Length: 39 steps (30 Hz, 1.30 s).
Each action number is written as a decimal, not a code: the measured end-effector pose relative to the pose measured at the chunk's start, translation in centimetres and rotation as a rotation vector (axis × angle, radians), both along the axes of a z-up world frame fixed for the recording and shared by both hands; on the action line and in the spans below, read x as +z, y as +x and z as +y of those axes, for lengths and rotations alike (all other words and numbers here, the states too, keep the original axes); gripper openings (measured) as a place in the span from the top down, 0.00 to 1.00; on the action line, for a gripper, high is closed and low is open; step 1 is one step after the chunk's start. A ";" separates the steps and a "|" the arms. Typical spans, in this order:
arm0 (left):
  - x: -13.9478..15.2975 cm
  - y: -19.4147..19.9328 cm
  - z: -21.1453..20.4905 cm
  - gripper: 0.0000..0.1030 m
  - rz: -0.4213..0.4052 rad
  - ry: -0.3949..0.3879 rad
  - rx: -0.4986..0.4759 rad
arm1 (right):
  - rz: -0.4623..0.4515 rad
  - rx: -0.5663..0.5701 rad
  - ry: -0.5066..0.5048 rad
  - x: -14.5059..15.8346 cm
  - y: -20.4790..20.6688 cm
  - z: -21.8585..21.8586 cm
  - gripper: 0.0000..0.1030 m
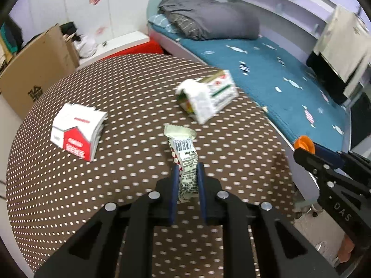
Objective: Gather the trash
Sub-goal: 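Grasp the snack bar wrapper with the left tool, then carry the wrapper in the left tool and cap in the right tool over the bin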
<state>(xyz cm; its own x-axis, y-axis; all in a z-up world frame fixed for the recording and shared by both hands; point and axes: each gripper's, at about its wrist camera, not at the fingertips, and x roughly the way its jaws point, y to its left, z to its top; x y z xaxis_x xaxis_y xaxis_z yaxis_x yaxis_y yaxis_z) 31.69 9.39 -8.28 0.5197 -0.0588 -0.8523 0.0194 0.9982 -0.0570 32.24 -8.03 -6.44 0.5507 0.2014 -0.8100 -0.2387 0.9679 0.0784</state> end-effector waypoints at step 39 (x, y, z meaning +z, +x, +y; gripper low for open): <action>-3.6 -3.3 -29.5 0.86 0.063 0.012 -0.552 | 0.132 -0.518 0.111 -6.6 -9.4 -24.9 0.71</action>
